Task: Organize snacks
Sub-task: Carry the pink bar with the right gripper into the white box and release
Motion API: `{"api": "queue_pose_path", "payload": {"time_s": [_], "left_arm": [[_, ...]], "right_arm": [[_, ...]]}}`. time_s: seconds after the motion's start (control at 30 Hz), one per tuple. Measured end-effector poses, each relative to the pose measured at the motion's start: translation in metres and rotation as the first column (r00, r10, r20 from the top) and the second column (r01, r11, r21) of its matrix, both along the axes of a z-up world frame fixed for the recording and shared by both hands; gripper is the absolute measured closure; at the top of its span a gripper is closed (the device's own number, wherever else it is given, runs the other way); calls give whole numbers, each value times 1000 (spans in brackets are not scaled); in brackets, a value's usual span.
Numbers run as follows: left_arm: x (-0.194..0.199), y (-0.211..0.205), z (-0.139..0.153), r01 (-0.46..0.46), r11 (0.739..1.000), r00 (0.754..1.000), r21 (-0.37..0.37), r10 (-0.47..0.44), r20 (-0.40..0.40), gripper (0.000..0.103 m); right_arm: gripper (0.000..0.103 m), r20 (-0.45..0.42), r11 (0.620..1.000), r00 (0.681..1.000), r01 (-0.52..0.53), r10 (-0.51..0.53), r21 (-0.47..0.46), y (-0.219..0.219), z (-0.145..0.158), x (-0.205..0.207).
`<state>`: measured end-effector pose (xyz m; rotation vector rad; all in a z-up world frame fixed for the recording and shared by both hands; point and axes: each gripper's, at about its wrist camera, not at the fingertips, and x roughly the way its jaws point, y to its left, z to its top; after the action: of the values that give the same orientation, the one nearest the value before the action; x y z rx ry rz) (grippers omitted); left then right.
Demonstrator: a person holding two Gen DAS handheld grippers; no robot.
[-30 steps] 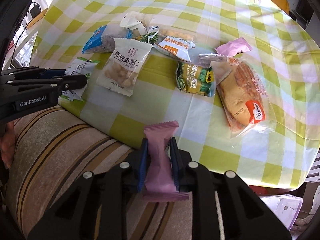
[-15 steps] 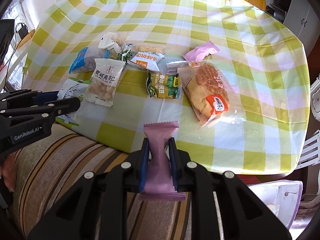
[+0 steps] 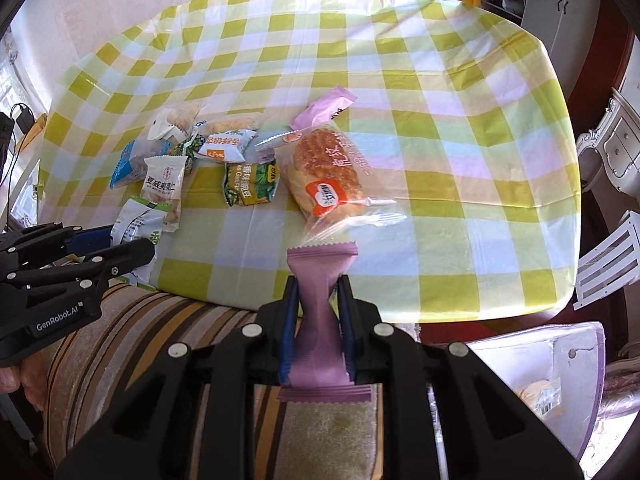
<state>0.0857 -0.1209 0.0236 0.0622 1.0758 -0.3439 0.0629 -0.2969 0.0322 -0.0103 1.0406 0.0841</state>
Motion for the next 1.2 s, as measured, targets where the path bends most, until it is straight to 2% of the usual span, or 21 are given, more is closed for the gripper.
{"api": "queue_pose_path", "payload": {"time_s": [0.27,0.47,0.7,0.9,1.07,1.2], "left_arm": [[-9,-49,5,112,994,994,-8,-112,7,71],[-16,-95,10,217,976,976,-9,-217,20,71],[-28,-157,9,360,933,933,-11,-360,15,71],[-37,-203,-5,468,882,881,-55,-471,-55,71],[-42,-234,-18,527,848,843,-47,-529,-100,70],[-42,-251,-27,550,834,824,-44,-551,-135,70]], "right_arm": [[83,-1,990,990,139,-139,12,-65,-3,-18],[83,-15,967,967,256,-255,14,-115,-14,-36],[83,-37,931,930,365,-365,20,-164,-31,-58],[83,-62,896,896,443,-441,32,-198,-51,-73],[80,-87,873,872,486,-482,37,-220,-68,-83],[79,-95,861,860,507,-501,44,-230,-75,-89]]}}
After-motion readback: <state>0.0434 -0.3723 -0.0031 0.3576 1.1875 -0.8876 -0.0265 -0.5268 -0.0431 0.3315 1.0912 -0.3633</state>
